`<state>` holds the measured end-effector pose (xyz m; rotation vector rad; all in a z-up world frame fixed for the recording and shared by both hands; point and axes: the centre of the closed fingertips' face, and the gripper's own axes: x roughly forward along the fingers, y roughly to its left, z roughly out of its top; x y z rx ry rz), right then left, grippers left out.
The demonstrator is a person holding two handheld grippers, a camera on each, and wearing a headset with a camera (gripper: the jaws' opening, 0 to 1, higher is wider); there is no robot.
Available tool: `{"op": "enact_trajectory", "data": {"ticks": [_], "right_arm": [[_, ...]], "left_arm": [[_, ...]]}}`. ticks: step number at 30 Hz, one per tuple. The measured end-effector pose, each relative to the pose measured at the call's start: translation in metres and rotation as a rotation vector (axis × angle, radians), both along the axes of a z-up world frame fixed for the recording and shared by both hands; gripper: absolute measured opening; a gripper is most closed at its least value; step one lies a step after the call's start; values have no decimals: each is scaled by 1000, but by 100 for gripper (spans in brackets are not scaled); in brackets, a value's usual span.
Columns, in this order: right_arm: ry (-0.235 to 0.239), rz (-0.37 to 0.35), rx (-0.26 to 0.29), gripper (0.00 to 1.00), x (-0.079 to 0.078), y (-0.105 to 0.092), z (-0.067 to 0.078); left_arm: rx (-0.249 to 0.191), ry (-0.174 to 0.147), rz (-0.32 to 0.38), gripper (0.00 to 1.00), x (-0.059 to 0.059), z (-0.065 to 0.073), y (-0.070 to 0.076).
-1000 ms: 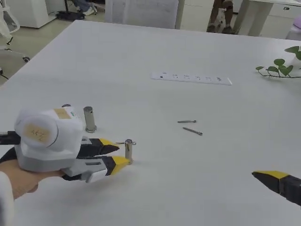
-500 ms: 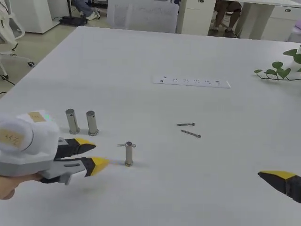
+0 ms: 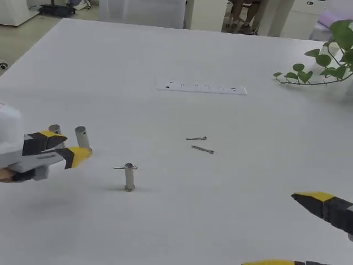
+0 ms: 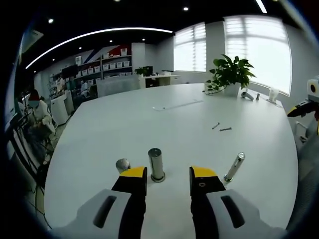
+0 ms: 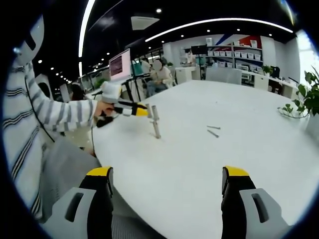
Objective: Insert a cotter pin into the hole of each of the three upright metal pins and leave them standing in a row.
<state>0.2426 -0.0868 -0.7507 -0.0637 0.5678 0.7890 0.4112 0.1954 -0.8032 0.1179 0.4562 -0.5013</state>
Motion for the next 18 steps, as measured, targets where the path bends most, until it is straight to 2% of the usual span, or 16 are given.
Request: {"op": "enact_trajectory", "data": {"ticks": [3,7,11,13,18], "right_arm": [[1,-10,1,91,3,-2,2],[2,-22,-4,91,7,-4,2],[10,-38,-4,90,9,-5,0],[17,-44,-1,90,10,-5,-2],[32,-52,4,90,11,-2,-5]], "left_arm": [[-15,-2,13,33,12,-2,1],[-15,1,14,33,23,-5,-2],[-9,7,0,32,28,-10,-7],[-30,21,0,32,32,-13,-11],[-38,28,6,30,37,-18,-14]]}}
